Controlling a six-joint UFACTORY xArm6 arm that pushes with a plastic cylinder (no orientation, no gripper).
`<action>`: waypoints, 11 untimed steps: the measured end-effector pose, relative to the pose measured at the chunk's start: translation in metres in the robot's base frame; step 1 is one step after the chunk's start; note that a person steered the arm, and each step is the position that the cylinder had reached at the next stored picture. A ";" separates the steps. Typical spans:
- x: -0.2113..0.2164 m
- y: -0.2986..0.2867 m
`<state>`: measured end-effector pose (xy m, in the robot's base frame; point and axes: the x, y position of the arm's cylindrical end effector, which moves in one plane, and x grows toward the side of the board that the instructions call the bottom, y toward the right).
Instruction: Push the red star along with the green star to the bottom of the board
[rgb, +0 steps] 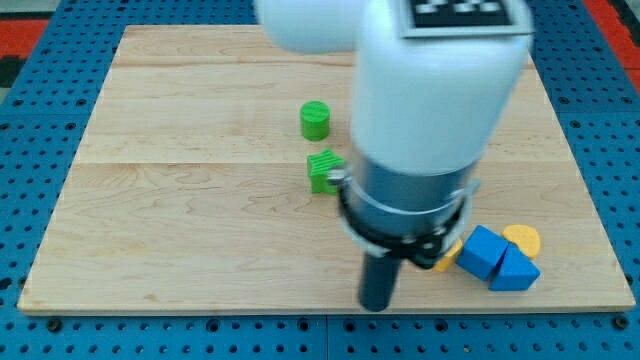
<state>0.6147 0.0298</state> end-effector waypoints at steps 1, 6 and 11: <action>0.003 -0.027; -0.080 0.089; -0.179 0.069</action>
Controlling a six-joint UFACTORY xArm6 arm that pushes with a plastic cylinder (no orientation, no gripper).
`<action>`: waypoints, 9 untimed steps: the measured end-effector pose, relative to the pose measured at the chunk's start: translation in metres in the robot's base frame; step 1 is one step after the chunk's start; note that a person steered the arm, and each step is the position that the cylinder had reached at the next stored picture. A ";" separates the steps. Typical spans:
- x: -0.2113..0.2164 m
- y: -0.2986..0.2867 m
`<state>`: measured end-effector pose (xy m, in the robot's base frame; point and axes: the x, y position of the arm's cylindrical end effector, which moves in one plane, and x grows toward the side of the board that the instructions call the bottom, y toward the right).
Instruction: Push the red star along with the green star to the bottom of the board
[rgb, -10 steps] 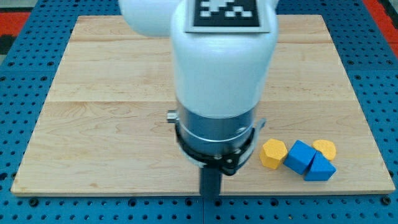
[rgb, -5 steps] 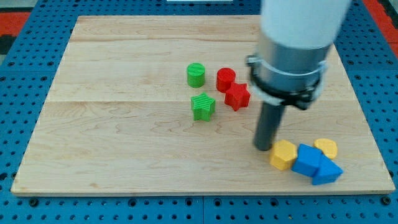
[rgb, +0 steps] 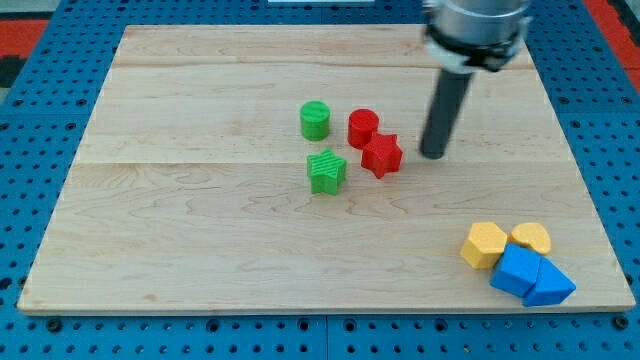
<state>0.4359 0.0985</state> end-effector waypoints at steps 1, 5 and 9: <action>0.019 -0.103; 0.009 -0.235; 0.071 -0.342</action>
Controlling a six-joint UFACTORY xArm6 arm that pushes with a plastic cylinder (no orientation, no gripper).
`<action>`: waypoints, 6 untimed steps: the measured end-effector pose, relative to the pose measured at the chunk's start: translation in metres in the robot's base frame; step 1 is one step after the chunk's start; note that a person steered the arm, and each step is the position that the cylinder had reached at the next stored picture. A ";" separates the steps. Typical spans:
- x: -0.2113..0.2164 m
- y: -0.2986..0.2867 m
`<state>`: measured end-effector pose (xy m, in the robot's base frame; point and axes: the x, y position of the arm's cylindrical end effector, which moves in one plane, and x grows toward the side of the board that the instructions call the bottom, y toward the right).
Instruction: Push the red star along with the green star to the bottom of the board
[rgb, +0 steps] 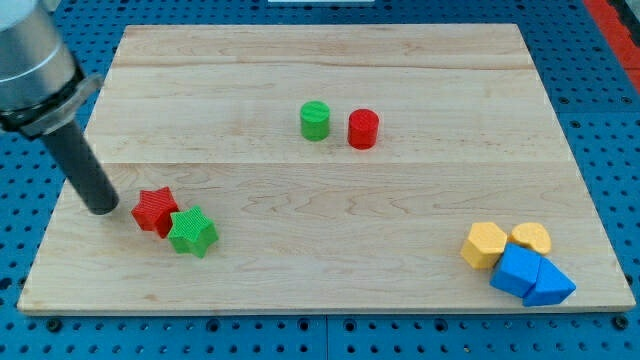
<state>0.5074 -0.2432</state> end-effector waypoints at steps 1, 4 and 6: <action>0.011 0.057; 0.047 0.093; 0.067 0.177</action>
